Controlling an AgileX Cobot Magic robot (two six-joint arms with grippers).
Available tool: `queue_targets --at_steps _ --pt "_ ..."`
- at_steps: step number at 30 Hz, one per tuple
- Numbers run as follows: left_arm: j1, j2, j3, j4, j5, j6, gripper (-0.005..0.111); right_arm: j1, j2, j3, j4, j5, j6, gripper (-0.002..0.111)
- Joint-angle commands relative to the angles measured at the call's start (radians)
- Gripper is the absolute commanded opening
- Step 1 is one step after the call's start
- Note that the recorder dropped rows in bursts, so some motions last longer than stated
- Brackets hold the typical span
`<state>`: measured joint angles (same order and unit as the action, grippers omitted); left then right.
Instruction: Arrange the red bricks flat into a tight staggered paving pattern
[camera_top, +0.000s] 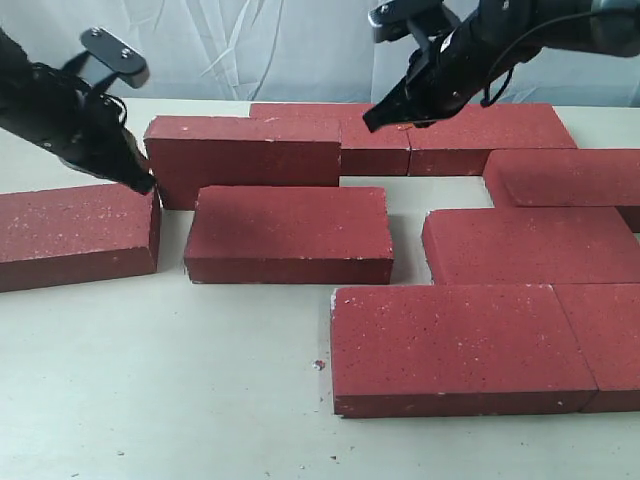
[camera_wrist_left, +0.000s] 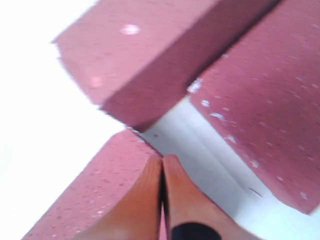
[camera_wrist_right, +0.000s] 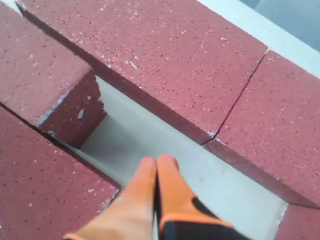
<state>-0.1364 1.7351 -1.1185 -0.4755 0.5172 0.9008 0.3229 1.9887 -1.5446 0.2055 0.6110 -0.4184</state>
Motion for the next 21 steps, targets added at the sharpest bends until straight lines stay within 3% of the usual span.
queue_targets --at_steps 1,9,15,21 --pt "0.088 -0.005 0.03 -0.149 -0.148 -0.004 0.0 -0.036 0.034 -0.097 0.121 0.112 -0.061 -0.001" --pt "0.165 -0.001 0.064 -0.178 -0.241 -0.002 0.0 -0.013 0.193 -0.217 0.191 0.113 -0.061 -0.001" --pt "0.174 -0.001 0.092 -0.187 -0.337 -0.002 0.0 0.003 0.299 -0.313 0.214 0.115 -0.061 -0.001" --pt "0.174 -0.001 0.091 -0.188 -0.346 -0.002 0.0 0.044 0.337 -0.377 0.228 0.115 -0.061 -0.001"
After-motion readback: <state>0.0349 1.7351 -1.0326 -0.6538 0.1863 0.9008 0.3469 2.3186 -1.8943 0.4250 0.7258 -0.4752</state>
